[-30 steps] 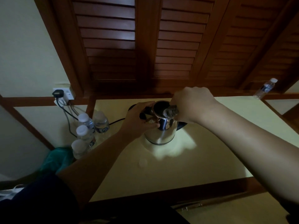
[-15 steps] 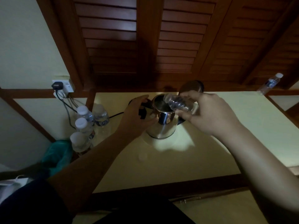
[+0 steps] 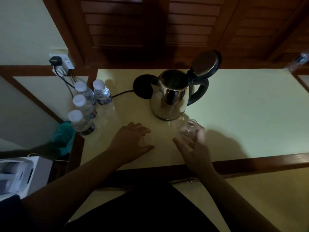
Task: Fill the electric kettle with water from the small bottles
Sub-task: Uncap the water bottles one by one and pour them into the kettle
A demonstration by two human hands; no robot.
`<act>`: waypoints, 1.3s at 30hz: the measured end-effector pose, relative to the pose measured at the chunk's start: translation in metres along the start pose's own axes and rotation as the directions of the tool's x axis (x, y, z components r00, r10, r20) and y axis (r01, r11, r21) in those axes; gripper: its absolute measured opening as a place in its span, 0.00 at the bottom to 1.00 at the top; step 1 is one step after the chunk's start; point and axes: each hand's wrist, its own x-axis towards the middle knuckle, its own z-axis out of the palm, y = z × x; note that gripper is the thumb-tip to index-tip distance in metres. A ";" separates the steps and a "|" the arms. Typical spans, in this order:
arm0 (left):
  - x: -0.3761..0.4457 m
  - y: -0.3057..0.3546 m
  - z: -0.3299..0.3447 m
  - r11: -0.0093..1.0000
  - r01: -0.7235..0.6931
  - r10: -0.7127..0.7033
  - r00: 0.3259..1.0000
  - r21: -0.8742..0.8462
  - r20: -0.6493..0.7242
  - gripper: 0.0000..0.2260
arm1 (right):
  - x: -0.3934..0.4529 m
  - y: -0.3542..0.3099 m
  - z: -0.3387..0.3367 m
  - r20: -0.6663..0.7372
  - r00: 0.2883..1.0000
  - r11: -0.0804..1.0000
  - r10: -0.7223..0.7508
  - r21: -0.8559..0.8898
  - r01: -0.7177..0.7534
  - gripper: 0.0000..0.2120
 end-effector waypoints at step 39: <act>0.031 0.092 -0.088 0.848 -0.005 -0.051 0.995 -0.531 -0.090 0.13 | -0.001 -0.034 -0.040 0.005 0.958 0.868 -0.287 -0.421 0.262 0.25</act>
